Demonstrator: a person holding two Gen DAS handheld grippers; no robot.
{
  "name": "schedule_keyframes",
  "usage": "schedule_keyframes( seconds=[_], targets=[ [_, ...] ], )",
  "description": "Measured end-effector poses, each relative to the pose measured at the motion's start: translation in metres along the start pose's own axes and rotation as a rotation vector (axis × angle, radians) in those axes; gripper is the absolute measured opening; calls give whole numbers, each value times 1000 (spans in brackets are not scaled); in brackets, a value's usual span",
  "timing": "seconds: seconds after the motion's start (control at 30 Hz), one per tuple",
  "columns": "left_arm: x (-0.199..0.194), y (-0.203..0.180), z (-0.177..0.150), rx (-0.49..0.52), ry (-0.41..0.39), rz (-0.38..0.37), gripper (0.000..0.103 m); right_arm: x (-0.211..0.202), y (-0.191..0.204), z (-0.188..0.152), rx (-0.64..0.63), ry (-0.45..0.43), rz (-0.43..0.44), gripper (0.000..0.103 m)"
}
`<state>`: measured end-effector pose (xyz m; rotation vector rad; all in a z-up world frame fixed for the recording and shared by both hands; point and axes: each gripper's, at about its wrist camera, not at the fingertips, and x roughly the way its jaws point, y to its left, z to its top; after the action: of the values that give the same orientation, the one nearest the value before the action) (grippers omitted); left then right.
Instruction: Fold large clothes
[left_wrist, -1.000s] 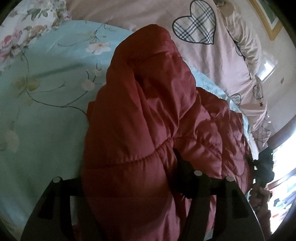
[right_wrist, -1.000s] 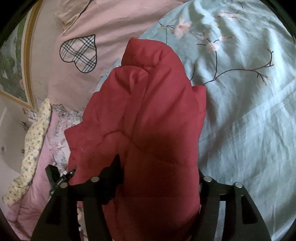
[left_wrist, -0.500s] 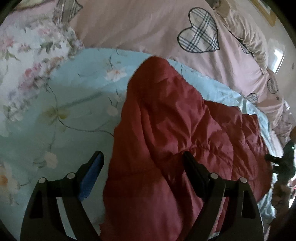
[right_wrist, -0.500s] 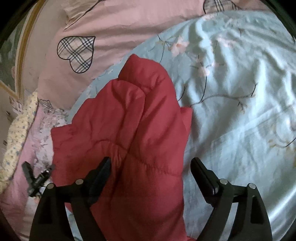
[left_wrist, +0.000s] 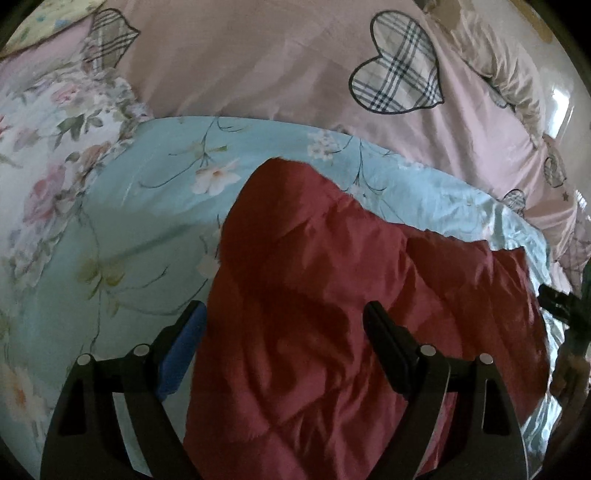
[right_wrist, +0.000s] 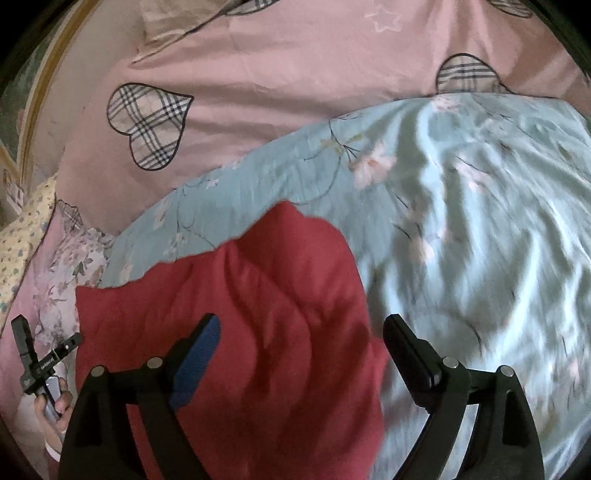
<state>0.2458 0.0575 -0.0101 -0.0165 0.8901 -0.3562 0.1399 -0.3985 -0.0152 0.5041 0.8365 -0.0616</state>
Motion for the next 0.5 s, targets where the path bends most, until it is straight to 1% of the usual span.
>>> schedule_keyframes(
  seconds=[0.03,0.1,0.13,0.17,0.2,0.23,0.27,0.3,0.33,0.37,0.4,0.5],
  targets=[
    [5,-2,4,4,10,6,87,6,2,6,3,2,-7,91],
    [18,-4,15,-3,31,40,87,18,2,18,5,9,-11,91],
    [22,-4,19,-10,39,40,86,22,2,22,3,9,-14,87],
    [26,-3,22,-16,46,32,84,25,2,25,-2,6,-23,72],
    [30,-3,24,-18,50,25,68,29,2,26,-6,17,-33,59],
    [34,-4,26,-15,61,30,42,33,2,27,-2,35,-38,25],
    [38,-3,28,-16,77,43,31,34,2,27,7,43,-39,17],
    [39,-4,29,-19,85,33,21,33,3,27,10,36,-41,16],
    [36,-5,29,-15,75,27,17,27,8,26,-8,7,-53,12],
    [31,-9,30,-1,52,36,16,21,12,25,-27,-18,-70,11],
    [26,-12,31,14,31,47,14,12,19,24,-49,-61,-93,11],
    [18,-20,40,24,-4,65,12,3,28,31,-56,-116,-117,10]
  ],
)
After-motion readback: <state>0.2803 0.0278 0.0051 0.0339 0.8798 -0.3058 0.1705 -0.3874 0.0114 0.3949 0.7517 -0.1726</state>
